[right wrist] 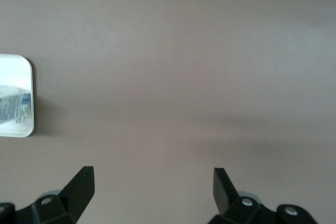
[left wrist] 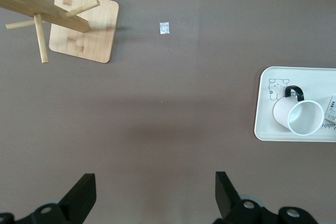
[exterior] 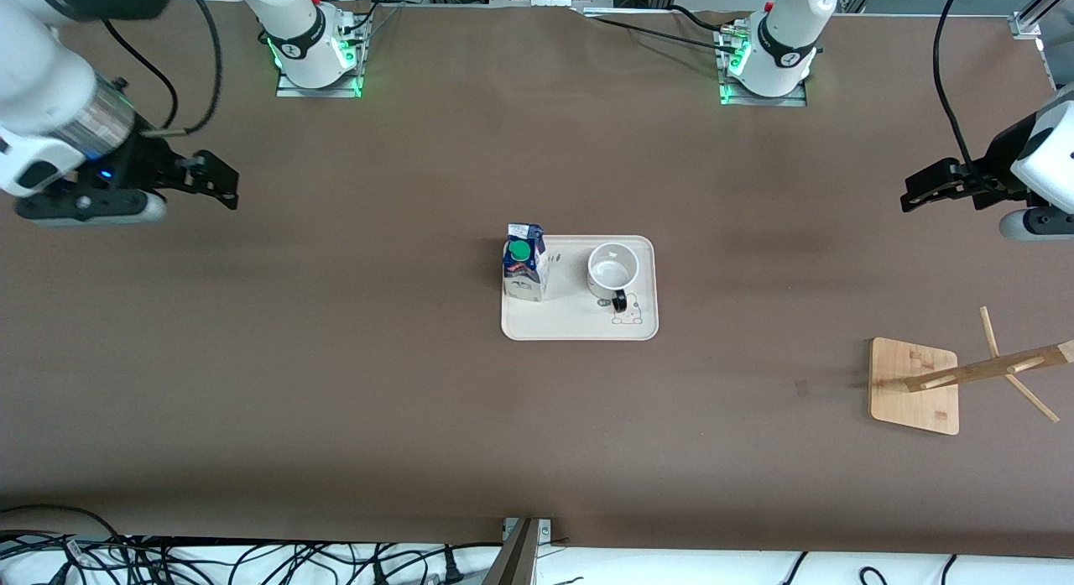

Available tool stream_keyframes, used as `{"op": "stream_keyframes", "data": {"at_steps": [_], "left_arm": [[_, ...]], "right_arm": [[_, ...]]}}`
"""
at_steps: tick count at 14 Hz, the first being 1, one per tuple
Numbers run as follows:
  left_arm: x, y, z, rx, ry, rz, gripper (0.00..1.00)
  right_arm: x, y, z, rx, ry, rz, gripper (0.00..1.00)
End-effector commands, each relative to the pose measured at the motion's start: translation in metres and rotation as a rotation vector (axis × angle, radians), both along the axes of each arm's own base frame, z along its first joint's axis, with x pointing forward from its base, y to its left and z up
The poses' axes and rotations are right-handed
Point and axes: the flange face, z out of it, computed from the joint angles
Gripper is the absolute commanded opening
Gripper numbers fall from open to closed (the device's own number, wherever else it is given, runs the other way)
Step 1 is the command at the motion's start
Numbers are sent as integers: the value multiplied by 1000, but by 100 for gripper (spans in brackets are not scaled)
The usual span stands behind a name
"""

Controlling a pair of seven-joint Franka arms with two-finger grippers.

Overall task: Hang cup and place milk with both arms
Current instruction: 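Move the right gripper down toward the blue milk carton on the tray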

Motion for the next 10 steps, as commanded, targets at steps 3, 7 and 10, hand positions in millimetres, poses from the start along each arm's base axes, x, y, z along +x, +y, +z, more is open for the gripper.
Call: {"op": "stream_keyframes", "data": {"at_steps": [3, 7, 10], "left_arm": [[-1, -5, 8, -14, -1, -4, 100], [0, -8, 5, -20, 6, -14, 100], [0, -6, 3, -20, 11, -16, 100]], "right_arm": [[-2, 96, -39, 84, 73, 39, 100], [-12, 223, -89, 114, -4, -173, 100], [-4, 309, -125, 139, -22, -353, 100]]}}
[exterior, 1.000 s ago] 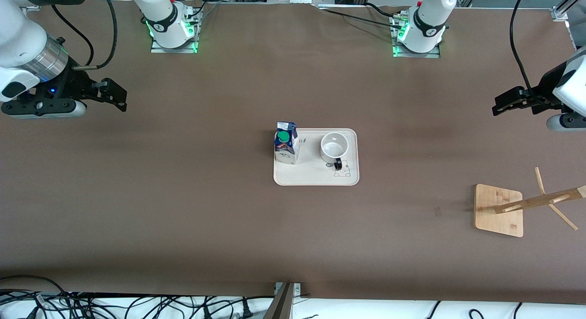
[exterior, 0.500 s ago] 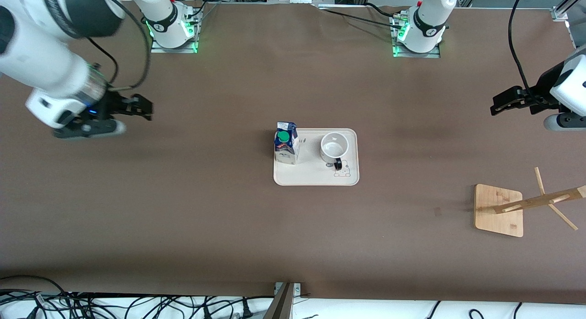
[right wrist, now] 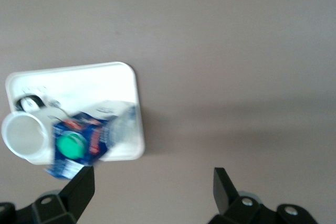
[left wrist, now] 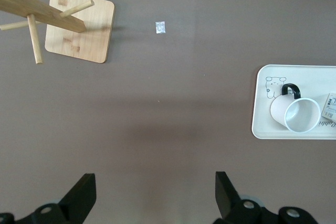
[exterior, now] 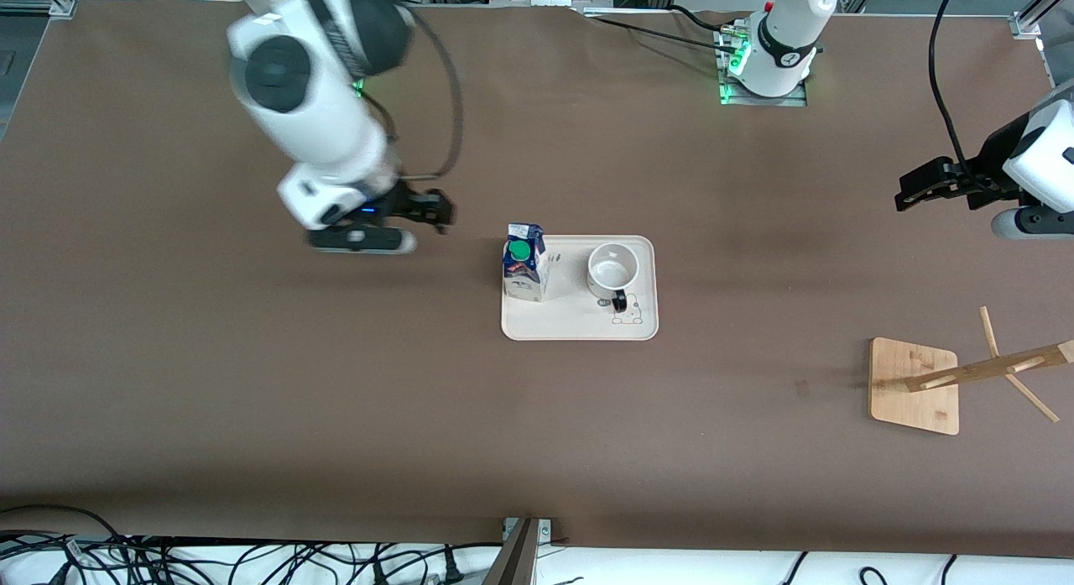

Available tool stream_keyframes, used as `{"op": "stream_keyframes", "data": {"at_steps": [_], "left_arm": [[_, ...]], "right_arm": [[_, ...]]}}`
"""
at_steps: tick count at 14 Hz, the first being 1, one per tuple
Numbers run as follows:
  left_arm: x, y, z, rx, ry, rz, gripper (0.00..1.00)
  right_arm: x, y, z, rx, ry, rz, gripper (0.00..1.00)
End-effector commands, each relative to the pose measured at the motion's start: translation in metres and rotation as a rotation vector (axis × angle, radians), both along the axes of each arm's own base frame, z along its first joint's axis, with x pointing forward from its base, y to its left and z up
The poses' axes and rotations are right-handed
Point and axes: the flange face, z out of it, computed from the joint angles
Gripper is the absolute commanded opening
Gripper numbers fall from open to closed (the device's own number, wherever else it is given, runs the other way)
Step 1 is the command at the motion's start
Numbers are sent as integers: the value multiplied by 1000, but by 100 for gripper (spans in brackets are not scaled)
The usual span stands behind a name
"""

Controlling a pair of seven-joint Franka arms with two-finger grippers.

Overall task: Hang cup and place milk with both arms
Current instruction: 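Move the right gripper down toward the blue milk carton on the tray, then grasp the blue milk carton with the right gripper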

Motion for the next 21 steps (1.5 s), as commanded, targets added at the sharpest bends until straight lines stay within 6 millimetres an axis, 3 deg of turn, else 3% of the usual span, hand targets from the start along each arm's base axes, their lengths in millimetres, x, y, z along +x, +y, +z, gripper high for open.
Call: {"op": "stream_keyframes", "data": {"at_steps": [1, 6, 13, 14, 17, 18, 21], "left_arm": [[0, 1, 1, -17, 13, -1, 100], [-2, 7, -1, -8, 32, 9, 100], [-1, 12, -7, -5, 42, 24, 100], [-1, 14, -7, -5, 43, 29, 100], [-2, 16, -8, -12, 51, 33, 100], [-2, 15, -9, -18, 54, 33, 100], [-1, 14, -13, -17, 59, 32, 100]], "right_arm": [[20, 59, -31, 16, 15, -139, 100], [9, 115, -85, 42, -8, -224, 100], [1, 119, -109, -7, -7, -218, 100], [-2, 118, -115, -17, 0, -216, 97], [-10, 117, -131, -55, 9, -193, 51], [-12, 116, -132, -59, 13, -189, 42], [-8, 111, -118, -57, 5, -168, 35]]}}
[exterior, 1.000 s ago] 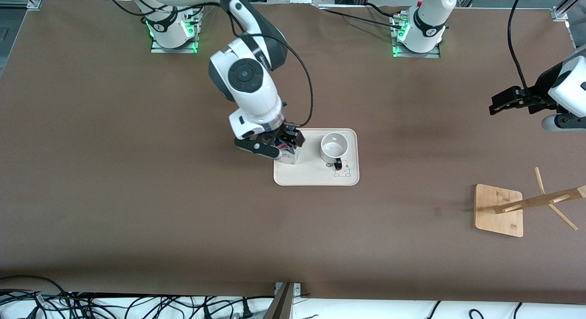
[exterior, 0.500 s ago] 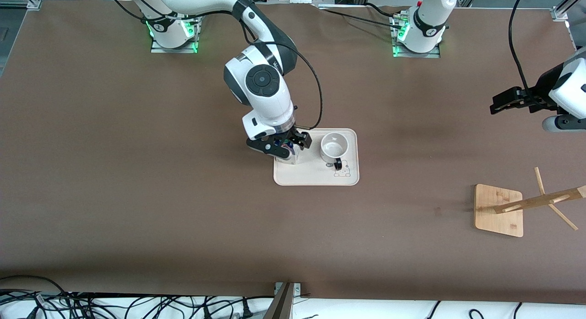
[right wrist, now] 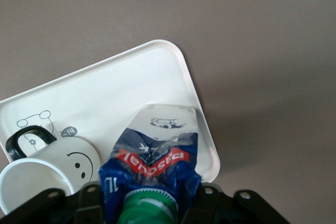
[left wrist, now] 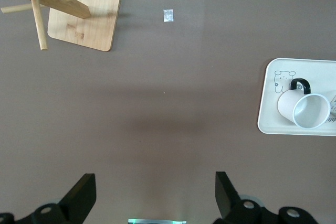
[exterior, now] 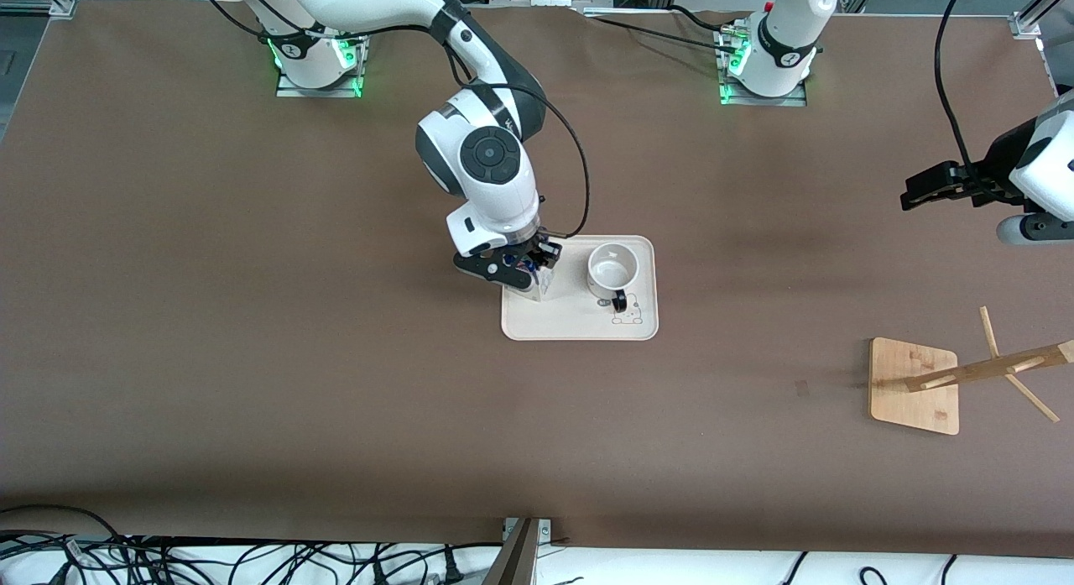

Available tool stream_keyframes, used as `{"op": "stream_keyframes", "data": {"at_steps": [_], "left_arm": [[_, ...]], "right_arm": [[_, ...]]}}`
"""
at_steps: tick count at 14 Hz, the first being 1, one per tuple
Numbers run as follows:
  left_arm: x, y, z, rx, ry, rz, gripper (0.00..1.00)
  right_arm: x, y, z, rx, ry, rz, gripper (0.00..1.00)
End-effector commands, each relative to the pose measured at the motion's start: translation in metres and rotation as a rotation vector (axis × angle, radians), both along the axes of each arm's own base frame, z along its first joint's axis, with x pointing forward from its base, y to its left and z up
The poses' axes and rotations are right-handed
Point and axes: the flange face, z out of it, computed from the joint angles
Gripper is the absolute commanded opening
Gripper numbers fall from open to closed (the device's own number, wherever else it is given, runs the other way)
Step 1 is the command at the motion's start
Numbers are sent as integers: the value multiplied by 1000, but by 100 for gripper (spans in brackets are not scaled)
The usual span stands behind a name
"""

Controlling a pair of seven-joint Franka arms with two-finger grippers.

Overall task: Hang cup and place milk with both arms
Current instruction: 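Grasp the blue milk carton with the right gripper, then carry the carton off the tray while the left gripper reaches the mug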

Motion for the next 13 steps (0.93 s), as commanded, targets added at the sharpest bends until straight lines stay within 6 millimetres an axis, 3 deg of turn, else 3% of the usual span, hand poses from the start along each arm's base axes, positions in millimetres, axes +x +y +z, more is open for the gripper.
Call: {"op": "stream_keyframes", "data": {"at_steps": [1, 3, 5, 7, 9, 10, 13], "left_arm": [[0, -5, -6, -13, 22, -5, 100], [1, -12, -28, -15, 63, -26, 100], [2, -21, -43, -21, 94, -44, 100], [0, -34, -41, -22, 91, -68, 100], [-1, -46, -39, -29, 89, -99, 100], [-3, -61, -39, -42, 90, -122, 100], [-7, -120, -48, -90, 103, -217, 100]], "right_arm": [[2, -9, 23, -24, -6, 25, 35], [11, -29, 60, -28, 8, 54, 35], [28, -69, 96, -41, 31, 89, 35], [51, -123, 117, -34, 63, 195, 35], [76, -187, 123, -23, 99, 312, 36], [90, -220, 118, -17, 111, 355, 36], [112, -311, 84, 4, 158, 462, 36]]}}
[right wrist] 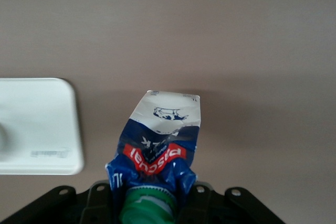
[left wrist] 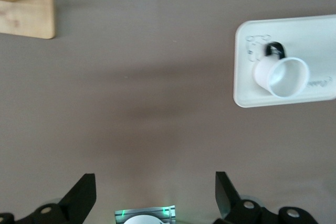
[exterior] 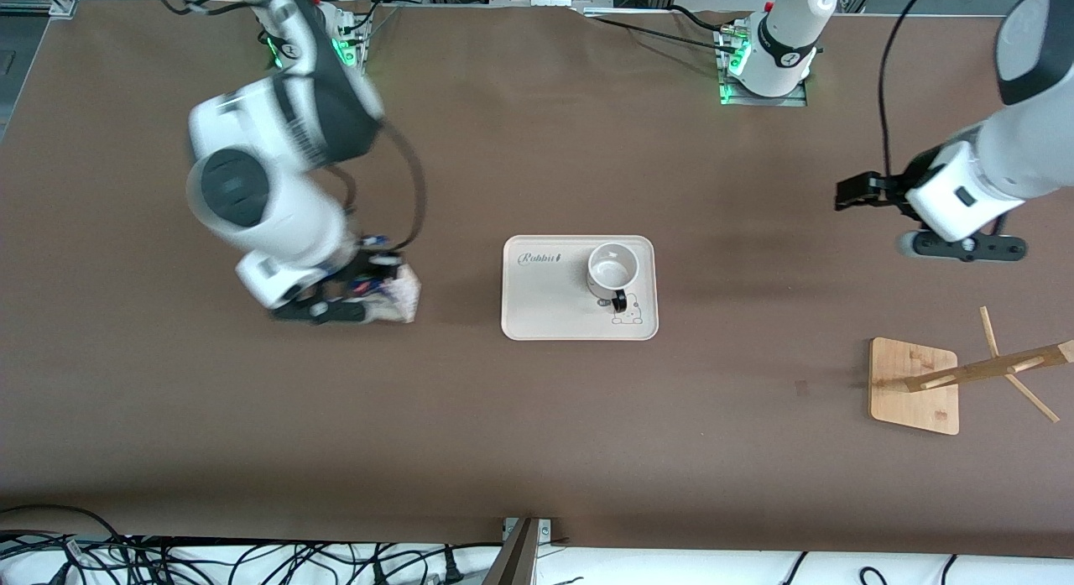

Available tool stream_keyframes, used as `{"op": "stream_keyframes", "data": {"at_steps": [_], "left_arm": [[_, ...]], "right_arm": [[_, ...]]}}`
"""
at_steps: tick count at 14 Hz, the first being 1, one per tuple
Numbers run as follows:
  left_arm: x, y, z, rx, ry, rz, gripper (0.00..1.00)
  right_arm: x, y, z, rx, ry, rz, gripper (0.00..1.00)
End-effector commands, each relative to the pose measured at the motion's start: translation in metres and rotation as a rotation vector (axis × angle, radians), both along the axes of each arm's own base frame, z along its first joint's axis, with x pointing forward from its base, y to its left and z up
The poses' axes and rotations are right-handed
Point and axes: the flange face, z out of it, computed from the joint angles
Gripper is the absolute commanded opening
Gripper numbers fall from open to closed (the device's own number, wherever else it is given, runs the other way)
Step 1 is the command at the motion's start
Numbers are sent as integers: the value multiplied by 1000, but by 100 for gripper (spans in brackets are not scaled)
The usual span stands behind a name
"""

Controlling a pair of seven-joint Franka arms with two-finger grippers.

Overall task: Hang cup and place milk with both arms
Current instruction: 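Carry the carton off the tray while the left gripper reaches the mug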

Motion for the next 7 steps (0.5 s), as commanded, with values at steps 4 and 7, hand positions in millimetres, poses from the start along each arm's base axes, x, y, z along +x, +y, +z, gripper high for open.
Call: {"op": "stream_keyframes", "data": {"at_steps": [4, 7], "left_arm": [[-1, -121, -41, -45, -13, -188, 100], [1, -177, -77, -51, -16, -225, 100]], "right_arm": [[5, -104, -71, 61, 92, 108, 38], [-6, -110, -103, 58, 81, 96, 40]]}}
